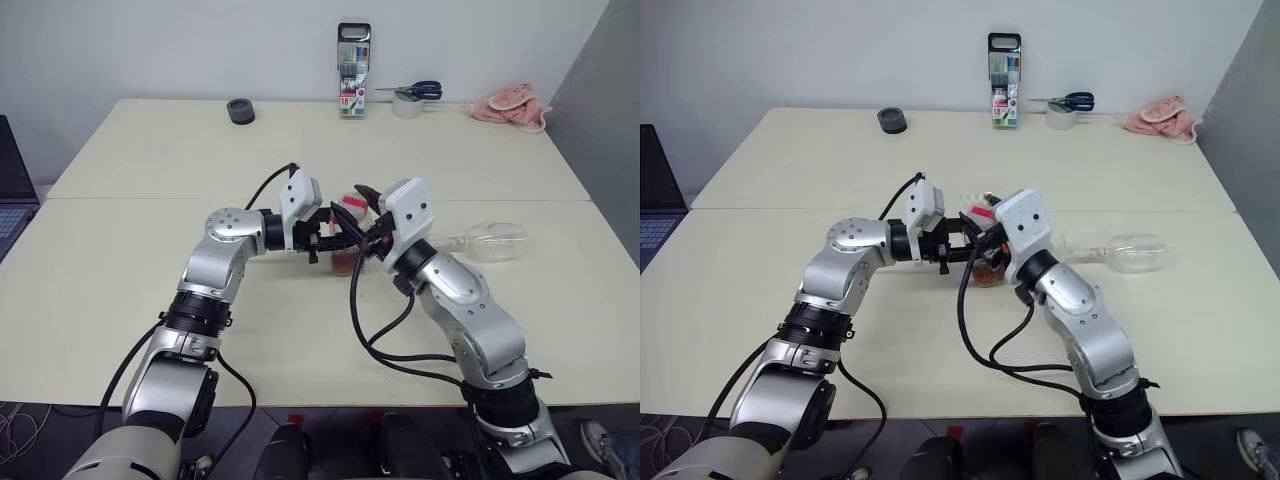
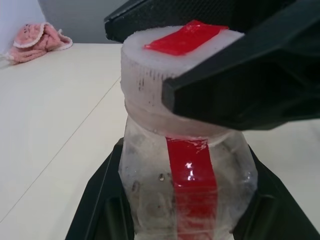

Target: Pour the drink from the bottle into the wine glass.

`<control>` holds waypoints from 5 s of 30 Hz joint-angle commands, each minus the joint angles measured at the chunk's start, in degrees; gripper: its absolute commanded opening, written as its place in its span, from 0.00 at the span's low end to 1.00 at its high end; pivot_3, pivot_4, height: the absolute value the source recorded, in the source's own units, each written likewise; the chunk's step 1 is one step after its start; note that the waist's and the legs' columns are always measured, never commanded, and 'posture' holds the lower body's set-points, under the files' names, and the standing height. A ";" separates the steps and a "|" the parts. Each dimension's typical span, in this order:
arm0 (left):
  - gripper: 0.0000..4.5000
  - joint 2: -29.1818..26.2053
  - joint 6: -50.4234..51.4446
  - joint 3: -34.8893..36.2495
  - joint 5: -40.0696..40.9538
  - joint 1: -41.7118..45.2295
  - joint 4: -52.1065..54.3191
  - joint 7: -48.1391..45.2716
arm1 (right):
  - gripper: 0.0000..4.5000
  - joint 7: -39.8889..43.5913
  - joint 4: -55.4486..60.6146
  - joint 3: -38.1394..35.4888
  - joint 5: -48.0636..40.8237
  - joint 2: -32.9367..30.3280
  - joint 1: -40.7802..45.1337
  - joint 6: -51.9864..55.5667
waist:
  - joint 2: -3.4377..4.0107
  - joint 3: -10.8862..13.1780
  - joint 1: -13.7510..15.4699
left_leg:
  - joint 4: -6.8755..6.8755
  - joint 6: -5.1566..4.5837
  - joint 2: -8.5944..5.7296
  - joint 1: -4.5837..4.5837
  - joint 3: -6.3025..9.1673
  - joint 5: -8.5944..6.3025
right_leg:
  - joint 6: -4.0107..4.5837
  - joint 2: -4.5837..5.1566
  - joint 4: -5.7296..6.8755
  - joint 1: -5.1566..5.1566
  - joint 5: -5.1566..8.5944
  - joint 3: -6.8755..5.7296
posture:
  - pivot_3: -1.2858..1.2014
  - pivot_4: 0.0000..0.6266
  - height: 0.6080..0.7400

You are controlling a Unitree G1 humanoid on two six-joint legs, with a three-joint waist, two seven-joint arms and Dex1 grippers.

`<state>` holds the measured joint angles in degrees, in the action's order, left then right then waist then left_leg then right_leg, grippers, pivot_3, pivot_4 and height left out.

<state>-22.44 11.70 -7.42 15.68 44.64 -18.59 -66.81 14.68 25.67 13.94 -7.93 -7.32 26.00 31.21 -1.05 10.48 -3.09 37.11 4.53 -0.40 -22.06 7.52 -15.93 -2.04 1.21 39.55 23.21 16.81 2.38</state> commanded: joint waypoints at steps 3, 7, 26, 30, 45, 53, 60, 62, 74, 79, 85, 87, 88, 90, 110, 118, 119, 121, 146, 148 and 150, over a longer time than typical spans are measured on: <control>0.41 -0.08 -1.26 0.54 0.56 0.78 2.18 -0.36 | 0.41 0.47 0.68 -0.92 0.32 -0.14 1.32 -0.91 | 0.00 0.00 -0.01 | 0.00 0.00 0.00 0.00 0.00 0.00 | 0.00 0.00 0.01 0.00 0.00 -0.01 | 0.52 0.24 1.00; 0.41 -1.65 -0.71 0.08 1.06 -0.04 3.32 -3.23 | 0.41 20.76 -2.80 -3.15 -7.64 -11.54 4.91 -3.96 | 0.00 0.00 -0.01 | 0.05 -0.01 -0.04 -0.01 -0.02 0.00 | 0.00 0.03 -0.01 -0.03 0.00 0.01 | 0.52 0.24 1.00; 0.41 -0.88 -1.10 0.83 0.33 -0.69 3.31 1.51 | 0.95 28.12 -0.10 -10.93 -15.99 -23.11 7.02 1.58 | 0.00 0.00 0.16 | 0.13 -0.07 -0.04 -0.08 0.10 -0.03 | 0.01 0.07 0.04 -0.02 -0.01 -0.07 | 0.52 0.24 1.00; 0.40 -0.09 -1.22 0.22 -0.07 -1.02 3.74 2.50 | 0.95 12.18 6.48 -8.77 -9.92 -13.55 1.43 2.32 | 0.00 0.00 -0.03 | 0.16 -0.03 -0.04 -0.10 0.03 0.00 | 0.01 0.07 0.13 0.02 0.00 0.00 | 0.52 0.24 1.00; 0.40 1.61 -2.74 -0.61 -1.83 0.80 1.06 3.18 | 0.95 -1.01 6.78 0.09 0.19 -0.52 -0.93 2.67 | 0.00 0.00 -0.18 | 0.43 -0.02 -0.02 -0.06 0.02 0.00 | 0.01 -0.01 0.38 0.04 0.00 0.03 | 0.52 0.24 1.00; 0.40 2.00 -3.03 -0.52 -2.25 0.88 0.60 3.51 | 0.95 -6.20 2.61 0.47 4.85 3.01 -0.62 1.23 | 0.01 0.00 -0.19 | 0.44 -0.03 -0.03 -0.06 0.02 -0.01 | 0.01 -0.01 0.40 0.04 0.00 0.03 | 0.52 0.24 1.00; 0.40 2.11 -2.97 -0.48 -2.24 0.49 0.92 3.83 | 0.91 -8.47 0.87 -0.22 6.05 5.35 -0.95 -1.29 | 0.01 0.00 -0.19 | 0.44 -0.03 -0.03 -0.06 0.01 -0.01 | 0.01 -0.01 0.40 0.04 0.00 0.03 | 0.52 0.24 1.00; 0.40 2.07 -2.96 -0.47 -2.26 0.43 0.92 3.84 | 0.82 -8.43 0.59 -0.34 6.01 5.74 -1.05 -1.90 | 0.01 0.00 -0.20 | 0.44 -0.04 -0.03 -0.06 0.02 -0.01 | 0.01 -0.01 0.40 0.04 0.00 0.03 | 0.52 0.24 1.00; 0.40 1.86 -3.05 -0.03 -2.19 0.54 0.68 3.72 | 0.41 -6.73 -0.11 0.40 5.74 5.77 -1.74 -0.52 | 0.01 0.00 -0.20 | 0.44 -0.05 -0.02 -0.06 0.02 -0.02 | 0.01 -0.01 0.40 0.04 0.00 0.02 | 0.52 0.24 1.00; 0.40 1.21 -2.53 0.24 -1.77 0.77 0.93 2.82 | 0.41 -1.61 -0.48 0.15 2.18 4.01 -1.47 0.75 | 0.01 0.00 -0.20 | 0.44 -0.05 -0.02 -0.06 0.02 -0.02 | 0.01 -0.01 0.40 0.04 0.00 0.02 | 0.52 0.24 1.00; 0.40 -1.90 -1.75 0.31 0.07 2.21 0.34 -4.38 | 0.41 27.60 -8.89 -2.94 -8.25 -13.69 5.64 -6.49 | 0.01 0.00 -0.28 | 0.48 -0.24 -0.03 -0.02 0.00 -0.12 | 0.00 -0.04 0.37 -0.03 0.00 -0.01 | 0.52 0.24 1.00; 0.40 -2.40 -2.15 0.56 0.08 3.15 -0.54 -5.68 | 0.41 34.53 -12.16 -4.09 -11.94 -17.37 8.62 -6.75 | 0.01 0.01 -0.30 | 0.48 -0.25 -0.02 -0.02 0.02 -0.13 | 0.01 -0.05 0.36 -0.06 0.00 -0.04 | 0.52 0.24 1.00; 0.40 -2.48 -2.36 0.77 0.13 3.55 -0.82 -6.08 | 0.41 36.70 -13.32 -4.41 -13.14 -18.59 9.94 -6.57 | 0.01 0.01 -0.30 | 0.48 -0.26 -0.03 -0.02 0.01 -0.13 | 0.01 -0.05 0.36 -0.06 0.00 -0.03 | 0.52 0.24 1.00; 0.40 -2.44 -2.47 1.20 0.37 3.93 -0.98 -6.35 | 0.41 38.64 -13.83 -4.58 -15.35 -19.56 11.39 -4.62 | 0.01 0.01 -0.28 | 0.53 -0.26 -0.02 -0.04 0.02 -0.13 | 0.01 -0.05 0.37 -0.05 0.00 -0.03 | 0.52 0.24 1.00; 0.40 -1.77 2.17 2.50 4.54 2.09 1.37 -6.25 | 1.00 16.99 0.32 -5.52 -10.95 -12.38 5.68 -0.99 | 0.01 0.01 -0.20 | 0.75 -0.16 -0.04 -0.31 0.15 -0.08 | 0.00 -0.01 0.42 0.04 0.00 -0.08 | 0.52 0.24 1.00; 0.40 -2.42 0.93 1.73 3.54 2.61 0.18 -9.55 | 1.00 13.53 -3.23 -6.45 -7.59 -10.09 7.18 -3.02 | 0.01 0.01 -0.20 | 0.75 -0.07 -0.04 -0.31 0.15 -0.03 | 0.00 -0.03 0.41 0.05 0.00 -0.08 | 0.52 0.24 1.00; 0.40 -2.42 0.81 1.72 3.48 2.58 0.14 -9.68 | 1.00 13.50 -3.39 -6.51 -7.37 -10.24 7.07 -3.19 | 0.01 0.01 -0.20 | 0.74 -0.07 -0.04 -0.31 0.16 -0.03 | 0.00 -0.03 0.41 0.05 0.00 -0.09 | 0.52 0.24 1.00; 0.40 -2.48 0.61 1.69 3.39 2.52 0.08 -9.91 | 1.00 13.41 -3.37 -6.78 -7.30 -10.56 6.66 -3.18 | 0.01 0.01 -0.20 | 0.74 -0.07 -0.04 -0.31 0.14 -0.03 | 0.00 -0.03 0.41 0.05 0.00 -0.08 | 0.52 0.24 1.00; 0.40 -3.06 -0.71 2.53 3.35 3.94 -2.60 -10.16 | 1.00 17.59 8.26 -9.24 -19.09 -17.06 3.02 6.32 | 0.01 0.01 -0.19 | 0.75 -0.25 -0.04 -0.32 0.15 -0.13 | 0.00 -0.03 0.41 0.05 0.00 -0.08 | 0.52 0.24 1.00; 0.40 -3.04 -0.47 2.52 3.44 4.15 -2.58 -10.28 | 1.00 15.69 6.83 -7.75 -16.48 -16.00 4.14 5.38 | 0.01 0.01 -0.20 | 0.75 -0.25 -0.04 -0.32 0.14 -0.13 | 0.00 -0.03 0.41 0.05 0.00 -0.08 | 0.52 0.24 1.00; 0.40 -3.00 -0.27 2.46 3.48 4.37 -2.61 -10.43 | 1.00 13.82 4.53 -6.54 -13.90 -14.56 5.61 4.13 | 0.01 0.01 -0.26 | 0.75 -0.24 -0.03 -0.31 0.14 -0.13 | 0.00 -0.04 0.41 0.05 0.00 -0.08 | 0.52 0.24 1.00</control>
<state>-25.30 12.04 -6.41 17.81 46.94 -22.41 -76.99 30.19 30.45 6.97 -23.64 -22.66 30.00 37.27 -1.04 10.48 -3.36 37.86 4.30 -0.43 -22.37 7.66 -16.05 -2.04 1.17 39.97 23.26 16.81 2.30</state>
